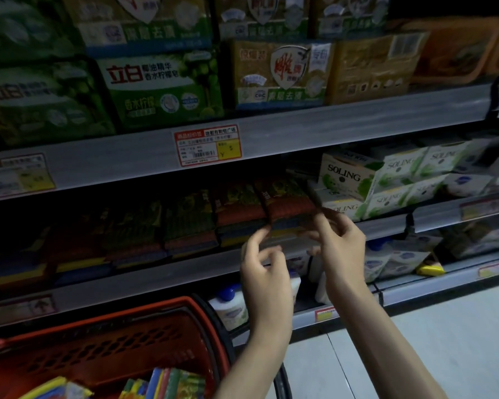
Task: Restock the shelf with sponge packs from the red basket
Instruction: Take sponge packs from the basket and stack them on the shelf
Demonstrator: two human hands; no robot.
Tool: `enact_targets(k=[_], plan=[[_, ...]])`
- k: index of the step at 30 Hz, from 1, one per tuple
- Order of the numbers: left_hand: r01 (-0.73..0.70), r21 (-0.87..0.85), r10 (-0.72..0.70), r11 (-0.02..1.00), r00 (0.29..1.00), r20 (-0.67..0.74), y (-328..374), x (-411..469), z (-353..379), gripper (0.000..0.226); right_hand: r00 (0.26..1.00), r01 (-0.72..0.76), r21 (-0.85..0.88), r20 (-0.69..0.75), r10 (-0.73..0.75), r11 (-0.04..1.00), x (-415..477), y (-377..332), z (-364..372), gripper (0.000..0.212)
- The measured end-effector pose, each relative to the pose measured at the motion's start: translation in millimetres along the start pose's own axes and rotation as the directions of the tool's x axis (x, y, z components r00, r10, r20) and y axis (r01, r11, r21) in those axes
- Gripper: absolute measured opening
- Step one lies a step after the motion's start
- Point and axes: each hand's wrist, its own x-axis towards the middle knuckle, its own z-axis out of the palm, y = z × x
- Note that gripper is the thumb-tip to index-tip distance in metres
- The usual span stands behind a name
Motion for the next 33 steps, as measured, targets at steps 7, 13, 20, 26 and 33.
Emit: enact_targets(k=[7,13,20,26,33], plan=[[-0.361,0.699,0.239,0.618,0.933,0.270,-15,0,-15,0.050,0.992,0.115,-0.281,-0.026,-0.127,0.953,-2,14,-7,0.007],[-0.384,0.809,0.232,0.445,0.922,0.310,-20,5,-14,0.057,0.998,0.038,-0.309,-0.039,-0.053,0.950,-1,18,1,0.008],[-0.398,0.838,0.312,0.375,0.905,0.290,-31,11,-9,0.054,0.994,0.019,-0.326,-0.094,-0.052,0.945,-3,14,3,0.007],[-0.378,0.836,0.312,0.397,0.913,0.264,-30,14,-3,0.051,0.993,0.007,-0.353,-0.107,-0.047,0.936,-4,12,5,0.008],[-0.367,0.816,0.351,0.447,0.911,0.218,-28,19,-2,0.048,0.993,0.036,-0.372,-0.088,-0.074,0.928,-6,8,5,0.010]])
